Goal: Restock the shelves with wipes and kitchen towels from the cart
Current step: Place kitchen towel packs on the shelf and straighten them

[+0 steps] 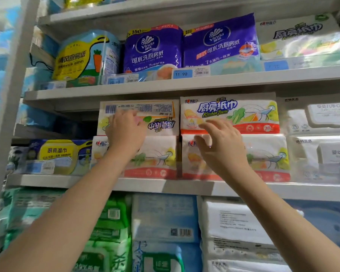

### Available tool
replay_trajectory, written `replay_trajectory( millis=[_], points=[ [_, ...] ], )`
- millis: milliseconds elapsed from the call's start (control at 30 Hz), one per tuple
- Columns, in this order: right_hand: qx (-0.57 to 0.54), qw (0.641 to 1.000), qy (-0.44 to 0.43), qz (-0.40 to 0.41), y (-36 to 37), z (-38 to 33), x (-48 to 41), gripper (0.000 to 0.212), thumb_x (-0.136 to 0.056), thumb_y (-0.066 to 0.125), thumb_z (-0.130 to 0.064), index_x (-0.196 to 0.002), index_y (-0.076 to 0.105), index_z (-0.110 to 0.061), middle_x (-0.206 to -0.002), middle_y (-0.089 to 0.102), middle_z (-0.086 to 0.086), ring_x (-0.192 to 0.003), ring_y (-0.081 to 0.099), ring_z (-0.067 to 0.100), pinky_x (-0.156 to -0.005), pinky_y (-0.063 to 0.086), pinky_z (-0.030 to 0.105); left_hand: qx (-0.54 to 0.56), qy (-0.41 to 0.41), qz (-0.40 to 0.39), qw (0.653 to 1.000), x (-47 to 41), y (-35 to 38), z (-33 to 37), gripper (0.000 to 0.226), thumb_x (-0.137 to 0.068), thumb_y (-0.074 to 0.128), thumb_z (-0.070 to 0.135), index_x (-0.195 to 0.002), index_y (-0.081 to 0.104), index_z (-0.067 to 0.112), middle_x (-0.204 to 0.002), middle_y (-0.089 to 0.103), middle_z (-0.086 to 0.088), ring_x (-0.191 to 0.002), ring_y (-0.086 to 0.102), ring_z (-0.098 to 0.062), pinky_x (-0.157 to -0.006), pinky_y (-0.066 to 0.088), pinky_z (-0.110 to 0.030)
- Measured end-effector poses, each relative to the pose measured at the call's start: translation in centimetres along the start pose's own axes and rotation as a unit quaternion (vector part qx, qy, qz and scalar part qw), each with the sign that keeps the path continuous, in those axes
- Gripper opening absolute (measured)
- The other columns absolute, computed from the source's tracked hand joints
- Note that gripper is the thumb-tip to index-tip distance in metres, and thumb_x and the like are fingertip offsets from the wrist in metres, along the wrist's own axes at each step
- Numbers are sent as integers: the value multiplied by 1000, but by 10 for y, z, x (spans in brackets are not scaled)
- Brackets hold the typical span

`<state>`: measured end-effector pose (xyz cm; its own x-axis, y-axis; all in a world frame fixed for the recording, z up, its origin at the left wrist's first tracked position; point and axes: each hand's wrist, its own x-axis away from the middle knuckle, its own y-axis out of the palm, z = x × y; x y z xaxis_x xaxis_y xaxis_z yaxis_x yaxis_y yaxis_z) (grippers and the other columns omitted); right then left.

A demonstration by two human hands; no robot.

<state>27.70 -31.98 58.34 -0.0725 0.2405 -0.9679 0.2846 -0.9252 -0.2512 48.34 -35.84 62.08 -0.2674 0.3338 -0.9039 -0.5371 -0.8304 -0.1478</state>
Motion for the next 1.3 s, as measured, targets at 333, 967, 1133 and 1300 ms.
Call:
replay_trajectory(
  millis=[333,967,1133,1300],
  points=[
    [-4,998,-46,-46,40,-57,-28,40,-94,53,-37,-130,56,-20,-135,54,1,-125,45,24,-102,34,40,-8,-83,-28,996,-44,-18,-64,50,-88,60,32,-131,48,8,-133,42,-18,-124,39,-36,-102,37,-46],
    [118,987,100,44,68,-104,-56,35,-92,51,-31,-124,60,-19,-127,57,5,-115,49,27,-96,41,42,290,-30,-200,936,-107,-13,-114,58,-85,70,18,-135,42,13,-129,57,-5,-100,53,-13,-78,45,-28],
    [137,983,117,31,64,-106,-57,37,-94,49,-30,-129,55,-19,-128,55,6,-116,46,27,-93,36,37,281,34,-183,942,-106,-12,-122,70,-82,72,15,-142,36,18,-137,51,-4,-116,53,-18,-93,43,-36],
    [112,985,127,34,65,-103,-60,43,-95,47,-30,-137,46,-19,-133,51,6,-120,45,25,-94,37,37,259,57,-127,956,-101,-12,-125,64,-82,73,19,-136,40,19,-125,55,2,-96,50,-8,-75,41,-19]
  ],
)
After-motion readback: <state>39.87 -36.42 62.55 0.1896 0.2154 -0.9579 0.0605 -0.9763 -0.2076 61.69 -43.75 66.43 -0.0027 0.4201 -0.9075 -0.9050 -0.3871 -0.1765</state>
